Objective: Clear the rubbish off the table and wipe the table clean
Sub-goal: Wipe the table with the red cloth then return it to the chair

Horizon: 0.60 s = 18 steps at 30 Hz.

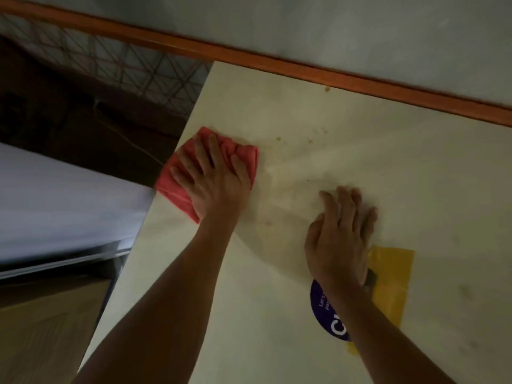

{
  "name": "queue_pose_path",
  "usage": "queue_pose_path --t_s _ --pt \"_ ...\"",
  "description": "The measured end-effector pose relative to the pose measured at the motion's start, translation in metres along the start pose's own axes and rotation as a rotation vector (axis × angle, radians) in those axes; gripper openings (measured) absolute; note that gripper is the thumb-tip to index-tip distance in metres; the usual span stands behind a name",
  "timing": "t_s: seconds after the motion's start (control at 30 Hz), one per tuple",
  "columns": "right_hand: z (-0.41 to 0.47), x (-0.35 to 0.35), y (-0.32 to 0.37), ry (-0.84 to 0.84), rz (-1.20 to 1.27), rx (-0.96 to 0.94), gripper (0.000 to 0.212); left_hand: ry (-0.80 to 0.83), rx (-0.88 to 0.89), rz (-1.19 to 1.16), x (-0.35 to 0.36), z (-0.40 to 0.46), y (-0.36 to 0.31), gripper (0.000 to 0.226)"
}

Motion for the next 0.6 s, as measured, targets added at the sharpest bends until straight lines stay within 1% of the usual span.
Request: queue_pose_path --t_s 0.07,0.17,0.23,0.33,0.43,0.5,0.6 --pt "-0.002 0.001 0.003 0.033 -0.017 -0.005 0.050 -0.001 0.043 0.006 0.003 0.015 -0.018 0.069" --pt "-0.001 0.001 0.002 0.062 -0.022 0.001 0.050 0.051 0.127 -0.016 0.007 0.035 -0.052 0.072" --pt "0.001 0.001 0.002 0.076 -0.018 0.012 0.051 0.056 0.183 -0.011 0.008 0.043 -0.070 0.072" --pt "0.000 0.000 0.003 0.097 -0.027 0.017 0.051 0.056 0.240 -0.018 0.008 0.048 -0.095 0.071" --pt "-0.002 -0.001 0.003 0.101 -0.038 0.021 0.051 0.080 0.335 -0.018 0.010 0.043 -0.122 0.070" --pt "-0.003 -0.001 0.002 0.101 -0.034 0.024 0.051 0.119 0.458 -0.023 0.010 0.030 -0.142 0.070" --pt "-0.002 -0.002 0.004 0.096 -0.031 0.026 0.052 0.163 0.700 -0.013 0.012 0.003 -0.159 0.068"
Point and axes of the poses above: each hand's wrist, its own z-axis towards the middle knuckle, its own x-axis out of the palm, y = z × x, the point moved 6 cm from there along z, towards the middle knuckle
